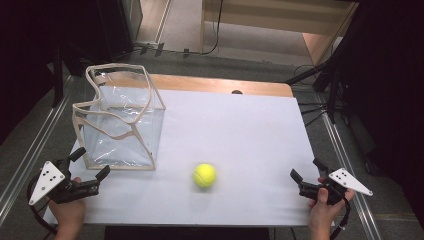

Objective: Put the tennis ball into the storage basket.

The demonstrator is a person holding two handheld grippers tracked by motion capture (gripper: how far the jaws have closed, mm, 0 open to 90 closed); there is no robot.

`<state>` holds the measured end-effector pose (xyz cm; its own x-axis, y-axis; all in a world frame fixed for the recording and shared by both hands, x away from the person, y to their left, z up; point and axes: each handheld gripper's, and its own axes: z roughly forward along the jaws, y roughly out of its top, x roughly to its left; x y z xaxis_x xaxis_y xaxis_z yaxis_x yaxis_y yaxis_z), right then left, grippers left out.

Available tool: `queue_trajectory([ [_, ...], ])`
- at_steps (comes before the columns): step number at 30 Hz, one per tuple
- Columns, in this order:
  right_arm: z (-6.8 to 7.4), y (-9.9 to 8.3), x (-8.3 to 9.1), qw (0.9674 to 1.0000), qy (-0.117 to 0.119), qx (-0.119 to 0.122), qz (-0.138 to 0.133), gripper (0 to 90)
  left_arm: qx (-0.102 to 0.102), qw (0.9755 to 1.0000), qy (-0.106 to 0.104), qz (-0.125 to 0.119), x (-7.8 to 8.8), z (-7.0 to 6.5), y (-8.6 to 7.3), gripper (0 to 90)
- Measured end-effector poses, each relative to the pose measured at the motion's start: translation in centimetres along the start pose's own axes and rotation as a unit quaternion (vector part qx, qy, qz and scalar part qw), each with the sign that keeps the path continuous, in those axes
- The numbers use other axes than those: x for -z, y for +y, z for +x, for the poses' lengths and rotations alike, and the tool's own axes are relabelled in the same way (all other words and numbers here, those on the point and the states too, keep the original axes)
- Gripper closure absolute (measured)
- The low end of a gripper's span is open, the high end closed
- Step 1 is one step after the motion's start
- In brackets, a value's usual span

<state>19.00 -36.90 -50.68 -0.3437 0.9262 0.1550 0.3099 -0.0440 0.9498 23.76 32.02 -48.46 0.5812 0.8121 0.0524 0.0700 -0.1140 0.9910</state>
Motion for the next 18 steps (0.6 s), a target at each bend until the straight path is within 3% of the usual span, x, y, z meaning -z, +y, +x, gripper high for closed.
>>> queue_trajectory([
  [4, 0.3, 0.3, -0.2, 0.9998, -0.002, 0.013, 0.012, 0.0, 0.000, 1.0000, 0.000, 0.000, 0.0, 0.0, 0.0, 5.3],
  [7, 0.4, 0.7, -0.4, 0.9999, 0.007, 0.004, 0.010, 0.0, 0.000, 1.0000, 0.000, 0.000, 0.0, -0.1, 0.0, 5.4],
  [18, 2.1, 3.1, -2.1, 0.9963, 0.024, 0.060, 0.057, 0.0, -0.008, 1.0000, 0.002, 0.005, -0.1, -0.2, 0.0, 5.4],
])
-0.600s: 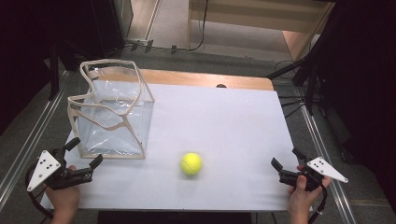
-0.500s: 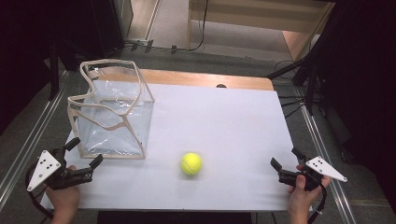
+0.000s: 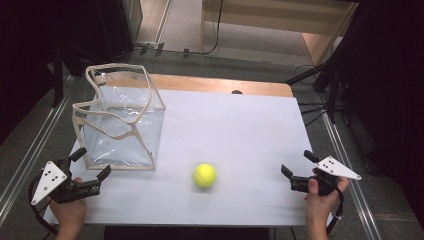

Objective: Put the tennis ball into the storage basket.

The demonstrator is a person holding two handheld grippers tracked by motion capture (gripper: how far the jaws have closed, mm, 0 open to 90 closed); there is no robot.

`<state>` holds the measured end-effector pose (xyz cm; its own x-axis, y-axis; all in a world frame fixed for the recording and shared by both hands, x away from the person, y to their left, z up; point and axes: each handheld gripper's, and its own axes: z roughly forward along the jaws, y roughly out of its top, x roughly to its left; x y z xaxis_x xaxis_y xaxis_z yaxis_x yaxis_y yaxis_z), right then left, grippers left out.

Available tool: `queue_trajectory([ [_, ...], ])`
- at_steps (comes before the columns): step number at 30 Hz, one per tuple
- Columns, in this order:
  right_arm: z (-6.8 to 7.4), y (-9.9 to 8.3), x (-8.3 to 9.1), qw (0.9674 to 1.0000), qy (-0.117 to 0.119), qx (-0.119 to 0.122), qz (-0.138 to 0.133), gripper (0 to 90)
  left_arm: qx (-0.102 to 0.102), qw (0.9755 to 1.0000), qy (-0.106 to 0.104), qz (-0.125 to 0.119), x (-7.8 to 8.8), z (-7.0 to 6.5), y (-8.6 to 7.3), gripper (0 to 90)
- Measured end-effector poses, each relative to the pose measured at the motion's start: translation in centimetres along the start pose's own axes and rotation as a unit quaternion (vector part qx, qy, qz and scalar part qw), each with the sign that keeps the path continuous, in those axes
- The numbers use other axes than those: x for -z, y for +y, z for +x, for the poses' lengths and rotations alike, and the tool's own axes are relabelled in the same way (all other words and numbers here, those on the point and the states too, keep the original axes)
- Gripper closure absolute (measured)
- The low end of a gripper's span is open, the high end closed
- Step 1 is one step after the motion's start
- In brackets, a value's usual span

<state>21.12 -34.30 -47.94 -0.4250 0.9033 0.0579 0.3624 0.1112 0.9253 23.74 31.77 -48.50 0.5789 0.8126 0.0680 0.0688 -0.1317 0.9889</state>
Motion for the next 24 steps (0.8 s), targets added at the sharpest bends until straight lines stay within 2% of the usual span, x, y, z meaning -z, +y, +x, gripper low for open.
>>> queue_trajectory([
  [5, 1.1, 1.3, -0.8, 0.9989, 0.032, 0.024, 0.024, 0.0, -0.001, 1.0000, 0.000, 0.000, 0.0, 0.0, 0.0, 5.3],
  [12, 2.8, 3.1, -2.2, 0.9948, 0.064, 0.057, 0.055, 0.0, -0.001, 1.0000, 0.000, 0.000, 0.0, 0.0, 0.0, 5.4],
  [19, 3.8, 4.4, -3.1, 0.9916, 0.080, 0.071, 0.073, 0.0, -0.001, 1.0000, 0.000, 0.001, 0.0, 0.0, 0.0, 5.3],
  [20, 4.1, 4.7, -3.4, 0.9904, 0.086, 0.074, 0.079, 0.0, -0.001, 1.0000, 0.000, 0.000, 0.0, 0.0, 0.0, 5.3],
  [24, 4.7, 5.2, -3.9, 0.9888, 0.086, 0.087, 0.085, 0.0, 0.001, 1.0000, 0.000, 0.003, 0.0, 0.0, 0.0, 5.4],
])
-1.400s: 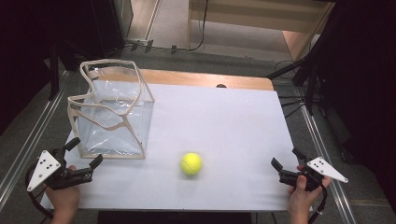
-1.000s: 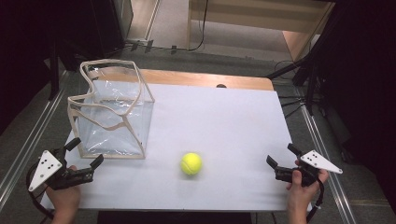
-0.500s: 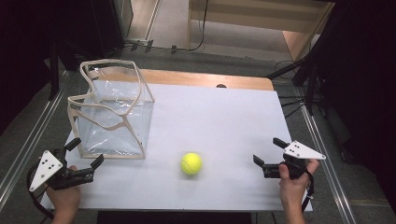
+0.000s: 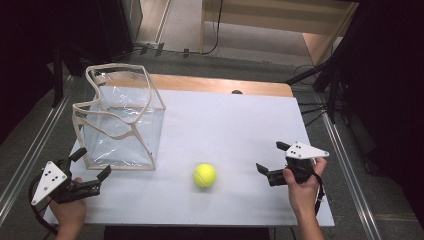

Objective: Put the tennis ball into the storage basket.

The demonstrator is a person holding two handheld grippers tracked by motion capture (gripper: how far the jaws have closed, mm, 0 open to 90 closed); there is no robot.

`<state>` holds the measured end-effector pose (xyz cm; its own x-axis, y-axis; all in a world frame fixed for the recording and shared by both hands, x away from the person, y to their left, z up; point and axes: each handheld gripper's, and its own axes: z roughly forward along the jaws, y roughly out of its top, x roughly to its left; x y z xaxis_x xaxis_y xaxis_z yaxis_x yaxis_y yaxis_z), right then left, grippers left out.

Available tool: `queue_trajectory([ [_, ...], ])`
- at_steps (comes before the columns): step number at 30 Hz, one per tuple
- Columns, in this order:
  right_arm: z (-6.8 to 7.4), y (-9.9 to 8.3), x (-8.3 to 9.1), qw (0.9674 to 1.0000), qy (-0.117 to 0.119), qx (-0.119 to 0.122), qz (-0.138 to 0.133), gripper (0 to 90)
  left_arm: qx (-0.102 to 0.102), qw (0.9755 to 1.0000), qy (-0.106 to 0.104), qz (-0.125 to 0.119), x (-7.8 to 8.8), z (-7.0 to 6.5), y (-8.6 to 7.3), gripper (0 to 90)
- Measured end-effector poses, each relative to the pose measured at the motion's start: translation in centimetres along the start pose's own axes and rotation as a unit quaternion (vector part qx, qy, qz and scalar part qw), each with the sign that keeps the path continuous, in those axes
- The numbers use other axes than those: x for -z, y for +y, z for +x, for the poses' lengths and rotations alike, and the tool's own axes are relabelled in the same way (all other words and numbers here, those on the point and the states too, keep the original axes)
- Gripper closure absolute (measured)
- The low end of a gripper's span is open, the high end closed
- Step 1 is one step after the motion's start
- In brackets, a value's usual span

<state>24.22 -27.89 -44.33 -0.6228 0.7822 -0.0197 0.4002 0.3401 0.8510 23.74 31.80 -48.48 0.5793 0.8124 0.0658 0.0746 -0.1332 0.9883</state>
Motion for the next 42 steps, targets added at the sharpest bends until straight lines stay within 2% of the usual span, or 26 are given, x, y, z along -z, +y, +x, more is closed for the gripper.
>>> queue_trajectory([
  [11, 1.2, 1.5, -1.8, 0.9985, 0.025, 0.028, 0.039, 0.0, 0.001, 1.0000, -0.001, -0.002, 0.0, 0.0, 0.0, 5.4],
  [18, 1.8, 2.1, -2.8, 0.9973, 0.032, 0.042, 0.052, 0.0, 0.001, 1.0000, -0.001, -0.004, 0.0, 0.0, 0.0, 5.3],
  [20, 2.2, 2.4, -3.4, 0.9960, 0.038, 0.053, 0.061, 0.0, 0.001, 1.0000, -0.001, -0.004, 0.0, 0.0, 0.0, 5.4],
  [37, 4.2, 3.7, -5.9, 0.9906, 0.065, 0.078, 0.092, 0.0, 0.002, 1.0000, -0.003, -0.005, 0.0, 0.0, 0.0, 5.4],
  [42, 4.8, 4.0, -6.7, 0.9878, 0.074, 0.091, 0.102, 0.0, 0.003, 1.0000, -0.003, -0.004, 0.0, 0.0, 0.0, 5.3],
])
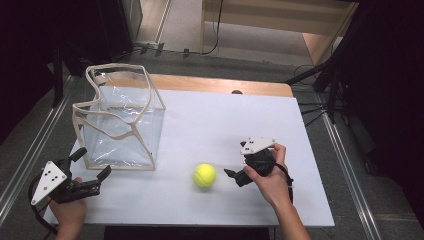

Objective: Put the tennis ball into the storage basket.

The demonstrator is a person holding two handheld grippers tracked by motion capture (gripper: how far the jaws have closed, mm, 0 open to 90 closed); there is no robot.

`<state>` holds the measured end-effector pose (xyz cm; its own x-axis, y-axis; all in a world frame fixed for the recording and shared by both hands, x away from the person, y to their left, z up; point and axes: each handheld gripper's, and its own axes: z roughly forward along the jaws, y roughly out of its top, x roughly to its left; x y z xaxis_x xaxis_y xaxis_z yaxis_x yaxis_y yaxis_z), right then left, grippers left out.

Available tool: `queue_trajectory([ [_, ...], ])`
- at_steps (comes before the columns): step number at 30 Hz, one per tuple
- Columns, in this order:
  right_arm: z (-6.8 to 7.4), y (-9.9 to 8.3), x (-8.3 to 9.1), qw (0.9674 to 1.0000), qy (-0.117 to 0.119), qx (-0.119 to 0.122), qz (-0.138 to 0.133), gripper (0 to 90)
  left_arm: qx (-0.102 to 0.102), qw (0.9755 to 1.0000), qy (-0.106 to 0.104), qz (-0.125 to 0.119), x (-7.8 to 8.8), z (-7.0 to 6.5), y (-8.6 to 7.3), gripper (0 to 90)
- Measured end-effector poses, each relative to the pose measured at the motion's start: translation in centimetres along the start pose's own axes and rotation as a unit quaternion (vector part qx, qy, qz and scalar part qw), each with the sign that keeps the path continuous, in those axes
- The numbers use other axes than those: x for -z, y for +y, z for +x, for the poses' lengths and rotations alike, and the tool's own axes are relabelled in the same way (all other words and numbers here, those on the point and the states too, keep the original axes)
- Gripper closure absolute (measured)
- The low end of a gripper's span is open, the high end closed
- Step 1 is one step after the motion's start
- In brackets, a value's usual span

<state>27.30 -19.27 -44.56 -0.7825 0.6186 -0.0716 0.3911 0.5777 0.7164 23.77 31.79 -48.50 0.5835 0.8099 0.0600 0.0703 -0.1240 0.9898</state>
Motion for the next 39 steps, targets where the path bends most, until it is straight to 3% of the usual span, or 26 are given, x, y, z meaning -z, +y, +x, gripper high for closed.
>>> queue_trajectory([
  [16, 1.2, 1.2, -1.9, 0.9988, 0.030, 0.027, 0.028, 0.0, -0.001, 1.0000, 0.000, 0.000, 0.0, 0.0, 0.0, 5.3],
  [39, 2.9, 2.4, -4.7, 0.9941, 0.071, 0.054, 0.062, 0.0, -0.001, 1.0000, -0.001, 0.000, 0.0, 0.0, 0.0, 5.4],
])
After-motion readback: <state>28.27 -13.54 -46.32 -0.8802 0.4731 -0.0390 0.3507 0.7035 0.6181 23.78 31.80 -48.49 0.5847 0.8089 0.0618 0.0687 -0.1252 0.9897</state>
